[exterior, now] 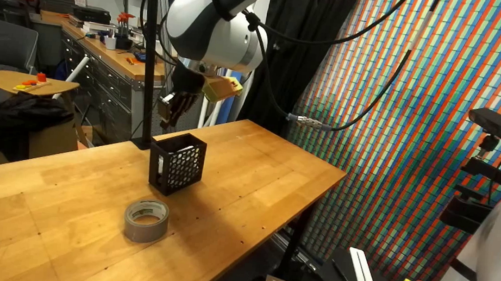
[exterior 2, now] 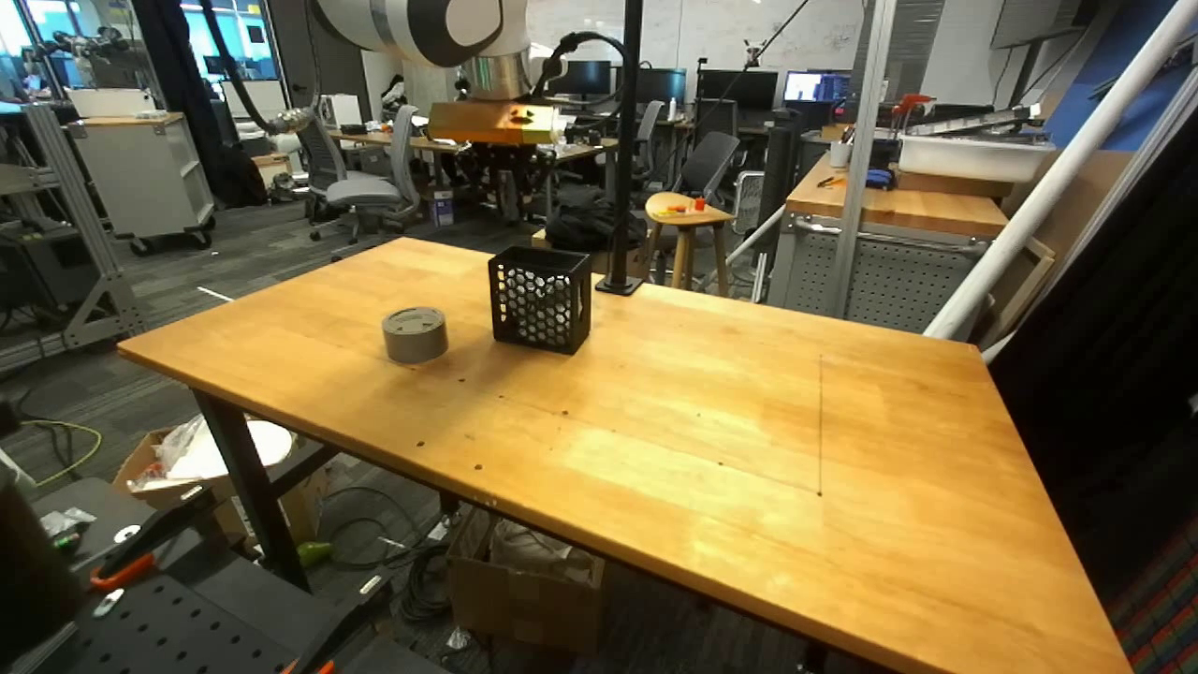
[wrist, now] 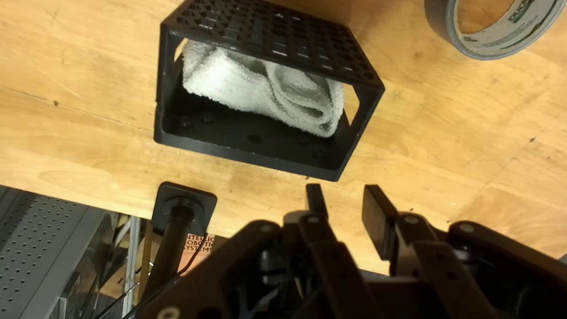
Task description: Put the white cloth inside the black object
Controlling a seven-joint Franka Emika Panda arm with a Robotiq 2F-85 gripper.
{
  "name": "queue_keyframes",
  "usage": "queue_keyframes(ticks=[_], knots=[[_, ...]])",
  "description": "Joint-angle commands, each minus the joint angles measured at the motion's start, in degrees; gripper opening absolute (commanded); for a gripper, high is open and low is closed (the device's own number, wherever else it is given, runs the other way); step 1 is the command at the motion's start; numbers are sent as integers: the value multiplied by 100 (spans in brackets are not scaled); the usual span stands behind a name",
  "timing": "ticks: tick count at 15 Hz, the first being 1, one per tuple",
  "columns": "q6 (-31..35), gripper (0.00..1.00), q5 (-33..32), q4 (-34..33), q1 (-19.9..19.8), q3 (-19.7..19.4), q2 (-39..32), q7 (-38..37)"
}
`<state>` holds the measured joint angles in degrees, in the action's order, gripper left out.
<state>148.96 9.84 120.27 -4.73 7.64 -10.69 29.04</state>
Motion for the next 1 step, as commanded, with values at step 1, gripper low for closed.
queue_keyframes(ticks=[1], knots=[[-9,31,5,-7,73,-68,2,-11]])
